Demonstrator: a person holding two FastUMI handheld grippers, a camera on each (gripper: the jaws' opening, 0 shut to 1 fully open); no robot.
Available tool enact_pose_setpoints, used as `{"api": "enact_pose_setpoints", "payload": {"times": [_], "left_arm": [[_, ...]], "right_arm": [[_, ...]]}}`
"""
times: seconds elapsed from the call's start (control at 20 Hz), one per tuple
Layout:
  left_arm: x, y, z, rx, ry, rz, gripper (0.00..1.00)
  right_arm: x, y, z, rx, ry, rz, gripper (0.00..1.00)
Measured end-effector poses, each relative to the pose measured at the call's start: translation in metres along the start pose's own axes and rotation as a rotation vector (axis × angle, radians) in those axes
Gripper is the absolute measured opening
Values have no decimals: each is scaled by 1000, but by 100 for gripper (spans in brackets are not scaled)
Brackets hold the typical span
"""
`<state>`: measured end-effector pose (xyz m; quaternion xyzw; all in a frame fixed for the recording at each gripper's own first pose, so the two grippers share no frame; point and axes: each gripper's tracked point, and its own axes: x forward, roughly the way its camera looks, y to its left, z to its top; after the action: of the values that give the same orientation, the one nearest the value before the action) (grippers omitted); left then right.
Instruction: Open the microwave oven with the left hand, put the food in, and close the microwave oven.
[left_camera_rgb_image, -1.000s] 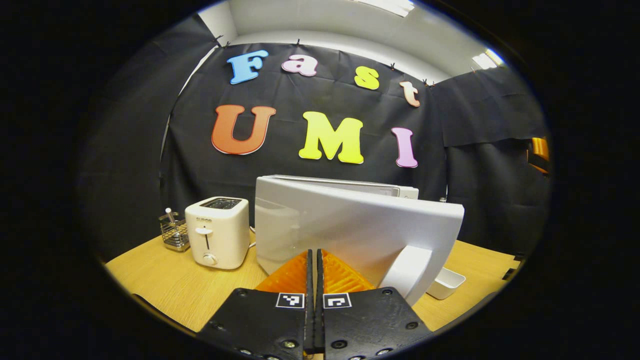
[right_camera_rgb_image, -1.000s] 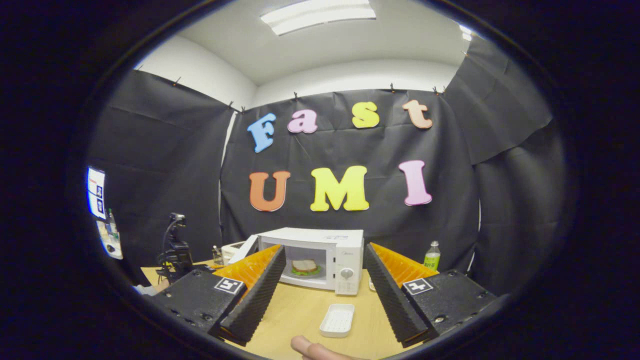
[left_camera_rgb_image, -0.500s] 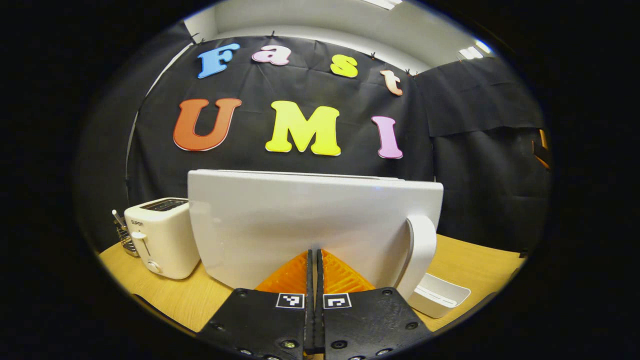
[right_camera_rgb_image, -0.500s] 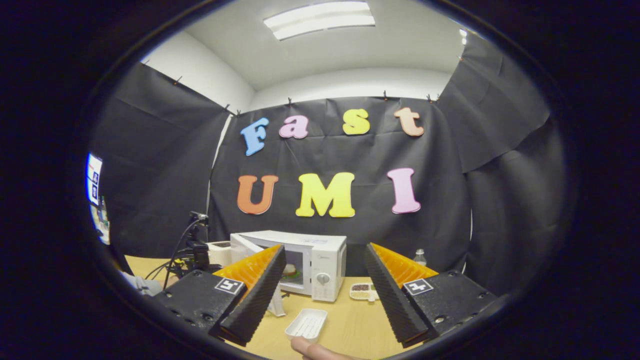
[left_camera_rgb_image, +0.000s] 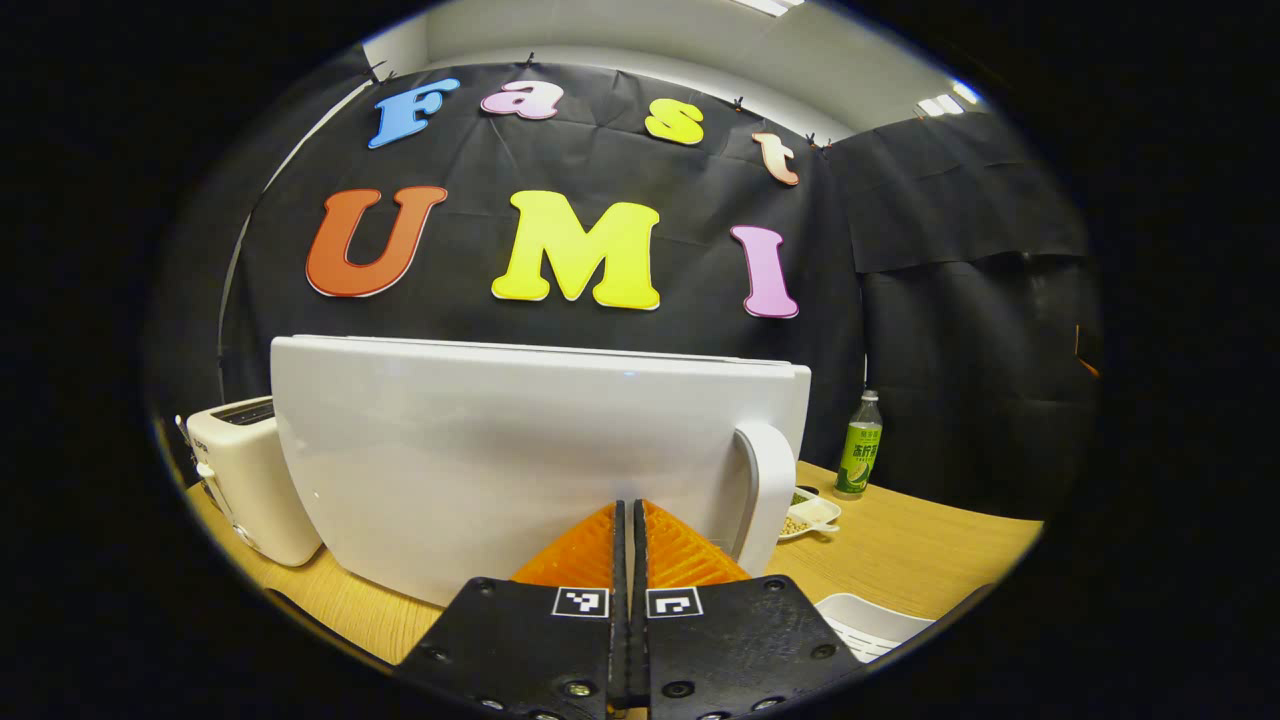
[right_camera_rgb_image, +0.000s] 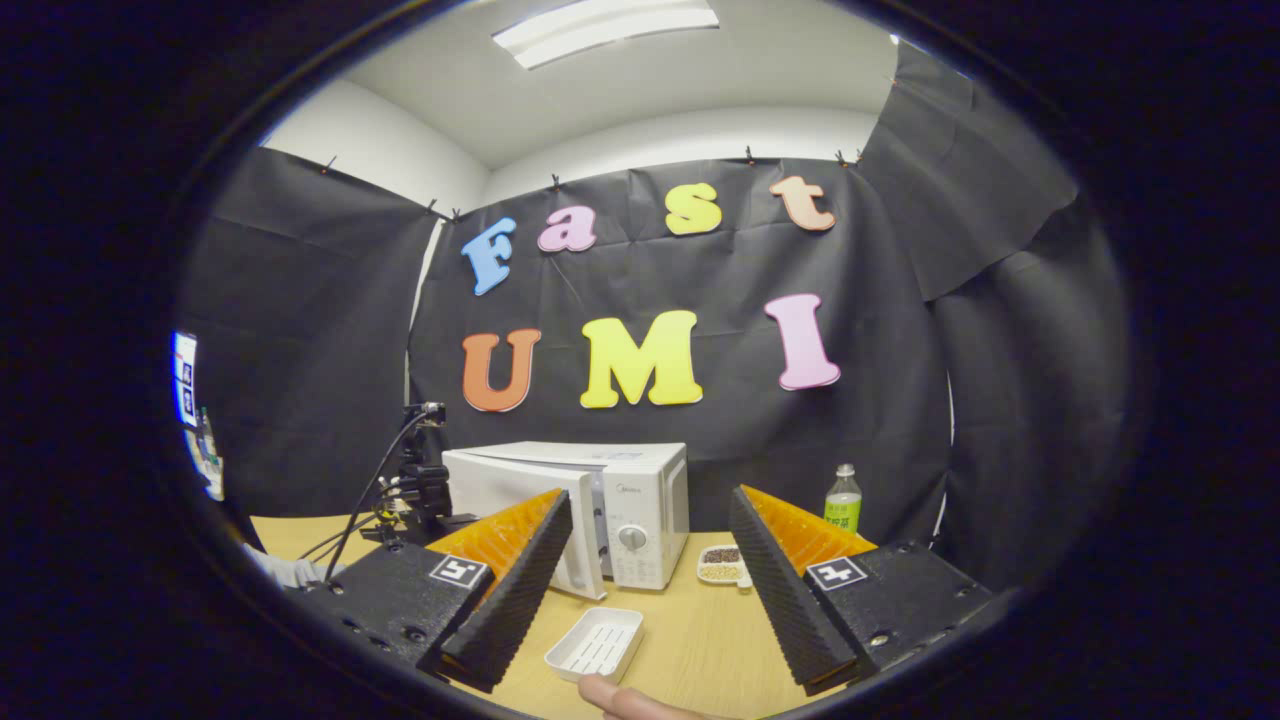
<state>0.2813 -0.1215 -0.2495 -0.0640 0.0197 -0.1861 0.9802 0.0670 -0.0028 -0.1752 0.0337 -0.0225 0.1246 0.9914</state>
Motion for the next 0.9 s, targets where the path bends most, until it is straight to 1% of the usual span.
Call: {"api": "enact_pose_setpoints", "payload": {"times": [0.15, 0.2, 0.3, 0.6, 0.65, 0.7, 0.75, 0.8, 0.85, 0.9], "left_arm": [[17, 1, -8, 24, 21, 17, 0], [21, 4, -9, 27, 30, 24, 0], [30, 7, -16, 21, 51, 38, 0], [36, 9, -10, -14, 19, 41, 0], [42, 13, -12, -10, 28, 64, 0], [42, 12, -18, -34, 54, 65, 0], [43, 10, -9, -50, 35, 53, 0], [41, 10, -13, -70, 53, 45, 0], [40, 9, -13, -85, 46, 41, 0], [40, 9, -14, -92, 55, 50, 0]], "right_arm": [[6, -6, -9, 17, 12, -2, 96], [7, -8, -12, 23, 17, -3, 100], [7, -8, -17, 30, 29, 9, 100], [10, -13, -23, 60, 46, 20, 100], [9, -12, -24, 61, 52, 20, 100], [9, -12, -25, 61, 59, 17, 99], [9, -12, -26, 60, 66, 13, 98], [8, -14, -29, 60, 76, 6, 98], [7, -14, -29, 60, 85, -3, 91], [6, -16, -32, 60, 98, -14, 91]]}}
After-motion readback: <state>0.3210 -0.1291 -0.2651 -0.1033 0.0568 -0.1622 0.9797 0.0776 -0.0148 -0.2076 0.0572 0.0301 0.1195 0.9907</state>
